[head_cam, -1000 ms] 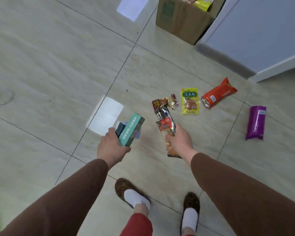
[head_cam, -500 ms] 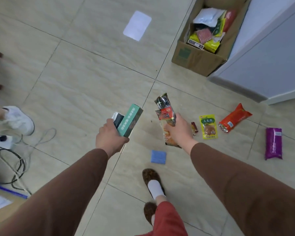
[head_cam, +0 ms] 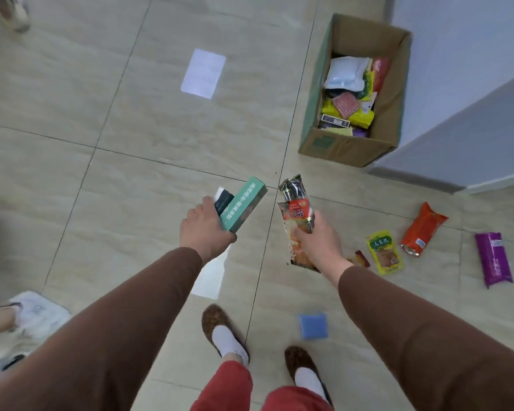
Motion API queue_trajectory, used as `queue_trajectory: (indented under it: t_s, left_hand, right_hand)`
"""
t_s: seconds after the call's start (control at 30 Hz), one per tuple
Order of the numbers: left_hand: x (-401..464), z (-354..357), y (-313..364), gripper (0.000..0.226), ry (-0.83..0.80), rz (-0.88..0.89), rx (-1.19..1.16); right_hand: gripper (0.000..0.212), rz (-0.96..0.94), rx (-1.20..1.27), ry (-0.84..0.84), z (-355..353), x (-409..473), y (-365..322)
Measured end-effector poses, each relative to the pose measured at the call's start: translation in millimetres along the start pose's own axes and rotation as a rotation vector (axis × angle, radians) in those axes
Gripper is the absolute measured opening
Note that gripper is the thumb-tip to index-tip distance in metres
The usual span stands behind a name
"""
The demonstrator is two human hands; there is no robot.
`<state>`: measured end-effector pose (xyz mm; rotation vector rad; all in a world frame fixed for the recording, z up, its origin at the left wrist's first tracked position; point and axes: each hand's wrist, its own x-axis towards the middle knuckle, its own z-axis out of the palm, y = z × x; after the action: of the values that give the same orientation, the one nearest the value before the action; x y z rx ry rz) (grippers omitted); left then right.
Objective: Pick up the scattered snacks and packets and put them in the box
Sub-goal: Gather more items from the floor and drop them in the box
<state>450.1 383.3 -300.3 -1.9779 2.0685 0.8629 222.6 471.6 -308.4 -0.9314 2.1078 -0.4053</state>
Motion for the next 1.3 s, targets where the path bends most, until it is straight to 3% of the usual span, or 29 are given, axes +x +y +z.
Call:
queue_trajectory:
  t_s: [0.97,1.3]
  left_hand:
    - [411,-195,262,0.063,-0.263,0.531,0.254]
    - [487,-170,367,0.065,-0.352,0.767,0.469]
  right_hand:
    - [0.021,0.546,0.454,0.437,-119,295,-188]
    - [0.026,0.764,0.680,0.607,-141,360,-182]
